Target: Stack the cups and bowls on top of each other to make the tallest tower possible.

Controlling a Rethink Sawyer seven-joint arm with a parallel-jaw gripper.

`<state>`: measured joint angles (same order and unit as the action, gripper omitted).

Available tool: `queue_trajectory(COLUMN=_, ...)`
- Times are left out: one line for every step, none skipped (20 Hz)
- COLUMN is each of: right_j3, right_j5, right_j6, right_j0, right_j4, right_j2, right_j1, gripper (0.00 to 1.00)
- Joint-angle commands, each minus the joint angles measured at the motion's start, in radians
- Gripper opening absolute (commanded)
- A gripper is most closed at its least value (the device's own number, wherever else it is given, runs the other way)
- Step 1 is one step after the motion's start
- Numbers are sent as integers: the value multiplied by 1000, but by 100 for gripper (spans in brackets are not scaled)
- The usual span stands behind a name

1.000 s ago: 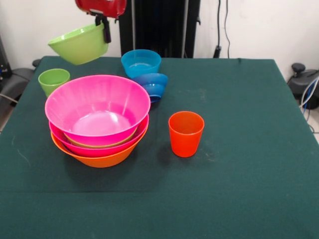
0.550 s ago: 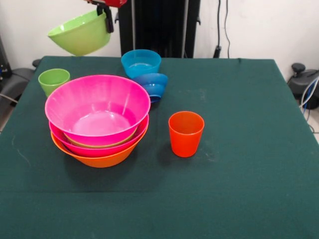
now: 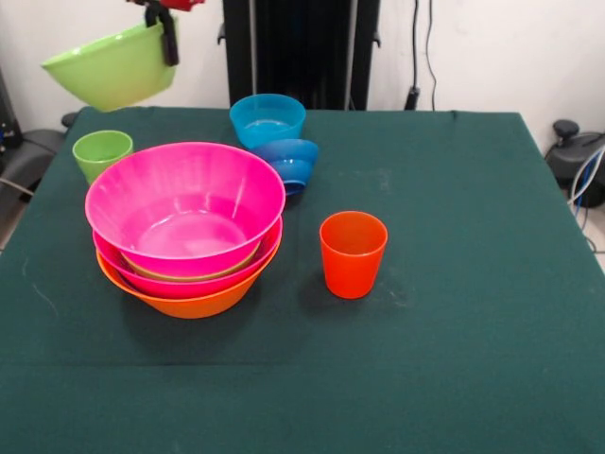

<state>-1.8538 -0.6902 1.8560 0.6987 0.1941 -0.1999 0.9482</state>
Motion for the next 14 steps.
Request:
queue_trajectory(right_j3=110, right_j5=-74, right_j6=-13, right_j0=-30, right_j4=-5, right_j2=-76, right_j1=-84, gripper=0)
queue_trajectory(right_j3=118, right_j5=-67, right_j6=-9, right_j0=-34, right_j4=-4, right_j2=-77, right_j1=-94, gripper=0)
queue_trajectory(right_j3=125, right_j5=-67, right_j6=-8, right_j0=-37, right_j4=-3, right_j2=-76, right_j1=-100, gripper=0)
queue_trajectory(right_j3=133, right_j5=-66, right_j6=-6, right_j0=-42, right_j4=-4, right_j2=-78, right_j1=-107, gripper=0)
queue_trajectory(right_j3=140, right_j5=-68, right_j6=-4, right_j0=-46, right_j4=-3, right_j2=-77, right_j1=-112, gripper=0)
queue_trajectory(right_j3=146, right_j5=-70, right_j6=0, right_j0=-52, right_j4=-4, right_j2=-77, right_j1=-116, gripper=0)
queue_trajectory(right_j3=152, right_j5=-71, right_j6=3, right_j0=-57, right_j4=-5, right_j2=-77, right_j1=-120, gripper=0)
queue_trajectory(right_j3=161, right_j5=-70, right_j6=12, right_j0=-68, right_j4=-4, right_j2=-76, right_j1=-128, gripper=0)
queue_trajectory(right_j3=168, right_j5=-67, right_j6=19, right_j0=-75, right_j4=-5, right_j2=-74, right_j1=-134, gripper=0)
queue_trajectory(right_j3=177, right_j5=-58, right_j6=32, right_j0=-87, right_j4=-7, right_j2=-73, right_j1=-145, gripper=0)
queue_trajectory(right_j3=186, right_j5=-55, right_j6=42, right_j0=-97, right_j4=-11, right_j2=-73, right_j1=-155, gripper=0)
queue_trajectory(right_j3=195, right_j5=-51, right_j6=51, right_j0=-107, right_j4=-15, right_j2=-72, right_j1=-165, gripper=0)
queue_trajectory(right_j3=205, right_j5=-50, right_j6=61, right_j0=-117, right_j4=-19, right_j2=-71, right_j1=-175, gripper=0)
queue_trajectory(right_j3=215, right_j5=-48, right_j6=71, right_j0=-127, right_j4=-24, right_j2=-70, right_j1=-185, gripper=0)
